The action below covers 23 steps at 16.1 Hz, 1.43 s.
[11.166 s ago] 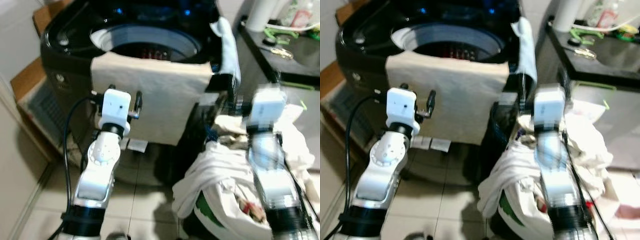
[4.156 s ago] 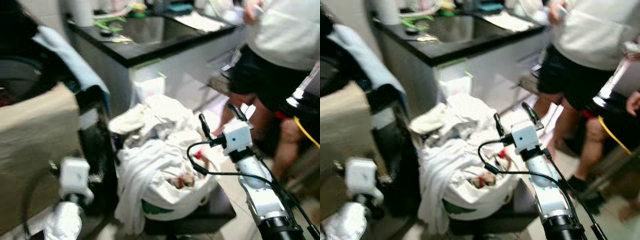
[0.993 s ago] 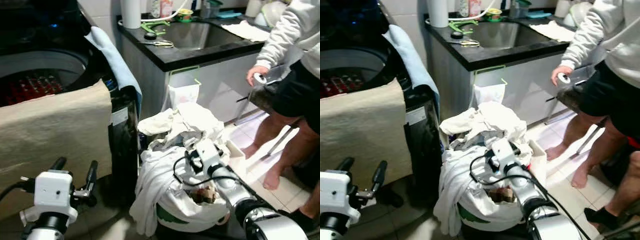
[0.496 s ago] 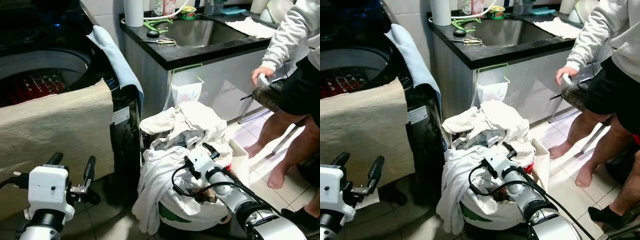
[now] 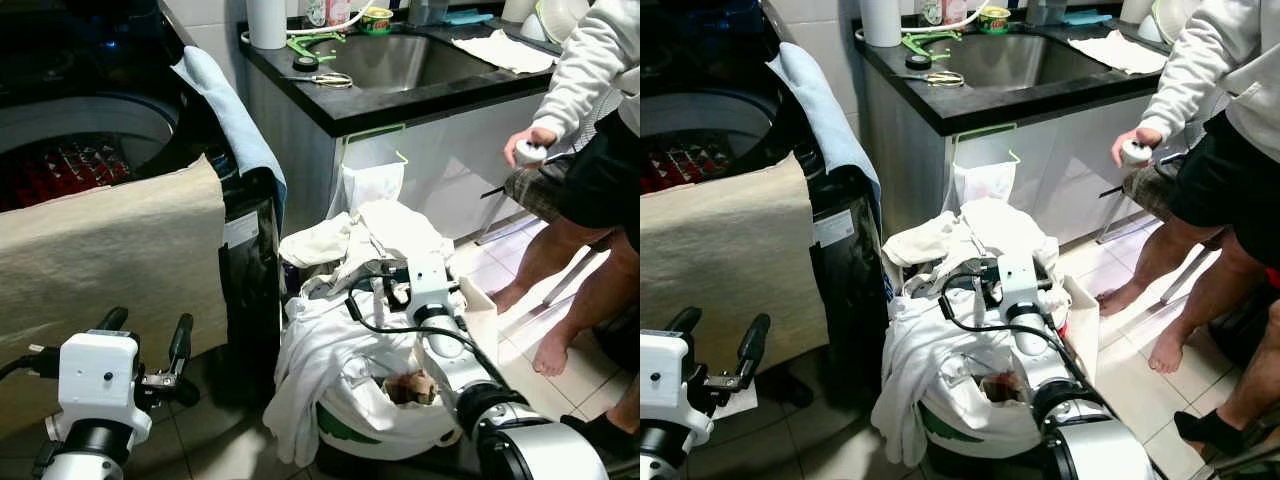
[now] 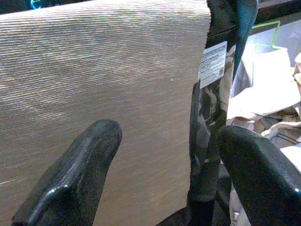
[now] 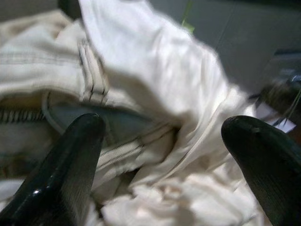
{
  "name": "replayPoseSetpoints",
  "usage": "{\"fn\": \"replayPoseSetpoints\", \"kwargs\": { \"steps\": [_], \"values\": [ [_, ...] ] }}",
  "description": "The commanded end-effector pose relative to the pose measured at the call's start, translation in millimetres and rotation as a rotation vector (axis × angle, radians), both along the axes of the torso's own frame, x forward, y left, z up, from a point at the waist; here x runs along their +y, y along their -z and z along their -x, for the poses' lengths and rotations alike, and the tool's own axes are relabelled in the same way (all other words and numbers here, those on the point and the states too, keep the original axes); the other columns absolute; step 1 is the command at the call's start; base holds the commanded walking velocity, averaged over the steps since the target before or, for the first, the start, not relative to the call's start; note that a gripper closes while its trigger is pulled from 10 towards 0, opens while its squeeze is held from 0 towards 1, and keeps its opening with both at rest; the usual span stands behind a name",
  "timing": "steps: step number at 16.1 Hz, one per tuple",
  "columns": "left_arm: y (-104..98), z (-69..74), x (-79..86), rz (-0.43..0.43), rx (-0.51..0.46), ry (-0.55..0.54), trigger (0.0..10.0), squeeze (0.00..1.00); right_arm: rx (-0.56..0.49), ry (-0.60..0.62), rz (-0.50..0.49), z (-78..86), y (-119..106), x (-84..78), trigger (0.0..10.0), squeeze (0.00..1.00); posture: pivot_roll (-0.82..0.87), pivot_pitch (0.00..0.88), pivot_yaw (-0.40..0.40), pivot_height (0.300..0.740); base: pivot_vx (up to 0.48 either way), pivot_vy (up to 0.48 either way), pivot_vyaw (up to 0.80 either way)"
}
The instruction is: Clothes washing
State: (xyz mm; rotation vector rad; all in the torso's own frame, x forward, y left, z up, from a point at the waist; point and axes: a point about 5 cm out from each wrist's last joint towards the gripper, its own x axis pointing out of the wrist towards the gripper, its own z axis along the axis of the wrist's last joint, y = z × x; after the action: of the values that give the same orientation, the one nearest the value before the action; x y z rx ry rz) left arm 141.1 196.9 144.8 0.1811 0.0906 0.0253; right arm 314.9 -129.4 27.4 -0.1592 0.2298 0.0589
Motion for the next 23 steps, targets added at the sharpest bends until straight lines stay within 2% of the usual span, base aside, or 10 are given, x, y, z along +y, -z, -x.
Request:
{"fn": "replayPoseSetpoints", "kwargs": {
  "steps": [1,7,9,11,13,15,17,19,20,23],
  "values": [
    [-2,0.0,-1.7,-0.001,0.000,0.003,10.0,0.00,0.058,0.029,-0.019,-0.1,4,-3.5,10.0,0.00,0.37,0.048,-0.052,0.727,0.000,0.000,0.00],
    [0,7.0,0.9,-0.004,0.018,-0.020,10.0,0.00,0.123,0.051,0.039,3.6,12,-20.8,10.0,0.00,0.39,0.044,-0.065,0.727,0.000,0.000,0.00],
    [2,6.6,-0.6,0.002,0.025,-0.019,10.0,0.00,0.123,-0.027,0.205,4.6,13,-21.7,10.0,0.00,0.38,0.048,-0.063,0.727,0.000,0.000,0.00],
    [3,6.4,-1.9,0.005,0.028,-0.015,10.0,0.00,0.128,-0.017,0.241,5.2,14,-26.7,10.0,0.00,0.38,0.050,-0.062,0.727,0.000,0.000,0.00],
    [3,6.4,-1.1,0.005,0.031,-0.020,10.0,0.00,0.117,-0.037,0.466,7.2,15,-35.7,10.0,0.00,0.38,0.050,-0.064,0.727,0.000,0.000,0.00],
    [4,6.3,-0.9,0.005,0.032,-0.022,10.0,0.00,0.125,-0.043,0.525,9.4,17,-42.3,10.0,0.00,0.38,0.048,-0.066,0.727,0.000,0.000,0.00],
    [4,6.3,-0.6,0.005,0.031,-0.026,10.0,0.00,0.132,-0.013,0.370,8.0,16,-39.4,10.0,0.00,0.38,0.049,-0.070,0.727,0.000,0.000,0.00],
    [4,6.9,-0.3,0.004,0.031,-0.029,10.0,0.00,0.168,0.127,-0.057,0.4,11,-30.1,10.0,0.00,0.38,0.053,-0.067,0.727,0.000,0.000,0.00],
    [4,7.0,-0.6,0.002,0.031,-0.027,10.0,0.00,0.176,0.168,-0.191,-2.8,9,-26.5,10.0,0.00,0.38,0.055,-0.066,0.727,0.000,0.000,0.00],
    [3,7.3,-0.7,-0.003,0.028,-0.026,10.0,0.00,0.193,0.203,-0.317,-4.5,8,-20.2,10.0,0.00,0.39,0.056,-0.069,0.727,0.000,0.000,0.00]
  ]
}}
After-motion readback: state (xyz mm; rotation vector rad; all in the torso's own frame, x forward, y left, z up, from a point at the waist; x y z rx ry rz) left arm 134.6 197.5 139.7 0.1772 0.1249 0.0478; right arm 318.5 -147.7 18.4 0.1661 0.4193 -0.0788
